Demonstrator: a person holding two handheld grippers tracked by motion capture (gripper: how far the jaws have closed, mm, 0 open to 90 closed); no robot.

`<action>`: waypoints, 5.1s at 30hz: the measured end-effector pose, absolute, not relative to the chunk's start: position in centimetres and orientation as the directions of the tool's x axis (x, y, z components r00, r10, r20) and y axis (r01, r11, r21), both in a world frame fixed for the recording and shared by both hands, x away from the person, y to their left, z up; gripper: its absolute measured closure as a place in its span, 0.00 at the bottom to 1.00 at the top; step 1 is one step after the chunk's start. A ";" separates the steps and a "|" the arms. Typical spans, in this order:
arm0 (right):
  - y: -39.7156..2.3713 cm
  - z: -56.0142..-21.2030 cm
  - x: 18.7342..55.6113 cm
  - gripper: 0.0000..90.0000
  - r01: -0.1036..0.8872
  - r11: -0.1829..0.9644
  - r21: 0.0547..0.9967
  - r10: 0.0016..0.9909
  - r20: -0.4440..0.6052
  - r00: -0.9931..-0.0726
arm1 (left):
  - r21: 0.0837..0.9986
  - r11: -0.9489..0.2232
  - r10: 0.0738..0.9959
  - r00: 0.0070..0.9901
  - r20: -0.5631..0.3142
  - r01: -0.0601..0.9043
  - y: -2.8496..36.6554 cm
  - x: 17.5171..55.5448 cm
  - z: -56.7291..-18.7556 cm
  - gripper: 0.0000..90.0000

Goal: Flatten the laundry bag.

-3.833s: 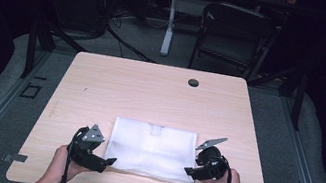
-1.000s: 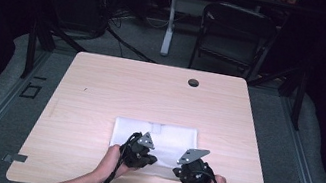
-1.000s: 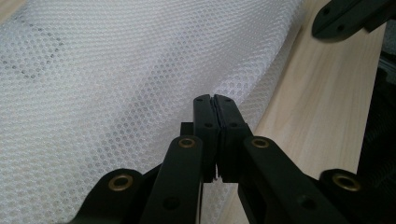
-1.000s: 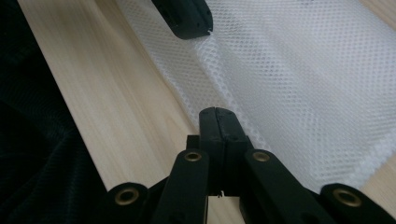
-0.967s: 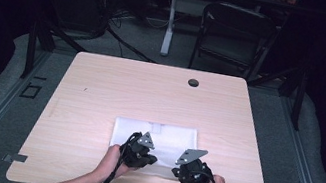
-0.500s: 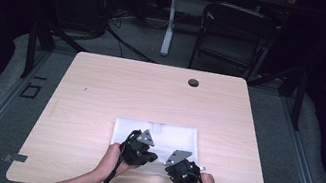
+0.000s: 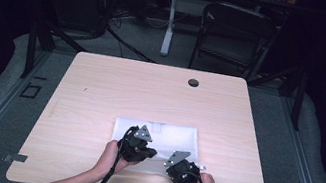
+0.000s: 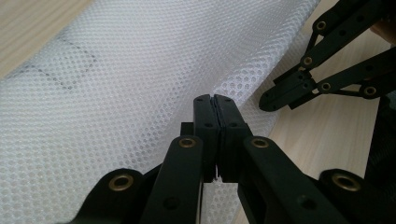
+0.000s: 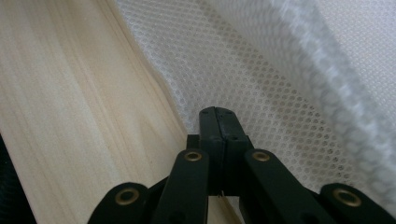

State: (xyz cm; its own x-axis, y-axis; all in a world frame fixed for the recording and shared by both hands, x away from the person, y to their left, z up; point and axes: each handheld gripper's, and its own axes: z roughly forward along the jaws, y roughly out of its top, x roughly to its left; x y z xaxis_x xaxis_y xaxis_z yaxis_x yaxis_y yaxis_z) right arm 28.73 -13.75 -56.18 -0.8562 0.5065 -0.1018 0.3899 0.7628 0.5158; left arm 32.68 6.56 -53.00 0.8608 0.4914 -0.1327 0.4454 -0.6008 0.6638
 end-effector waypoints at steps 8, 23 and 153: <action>-13.8 -56.1 28.8 1.00 0.411 0.756 0.509 0.514 -0.073 -0.855 | 0.674 -0.589 0.503 0.855 -0.126 0.445 7.0 32.9 -52.4 0.99; -13.8 -56.0 28.9 1.00 0.426 0.761 0.489 0.512 -0.049 -0.858 | 0.687 -0.586 0.510 0.854 -0.100 0.430 7.2 33.7 -50.7 0.99; -16.1 -53.3 28.2 0.57 0.501 0.710 0.495 0.497 0.151 -0.854 | 0.707 -0.477 0.760 0.649 0.033 0.522 5.0 50.6 -48.4 0.36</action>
State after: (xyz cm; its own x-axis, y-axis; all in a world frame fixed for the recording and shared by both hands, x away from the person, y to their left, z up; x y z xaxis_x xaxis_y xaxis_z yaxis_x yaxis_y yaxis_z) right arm 28.17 -16.14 -53.30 -0.8543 0.4974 0.1508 0.5008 0.7101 0.4950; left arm 50.60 5.05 -48.39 0.6495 0.7597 0.0329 0.5223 -0.4771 0.7068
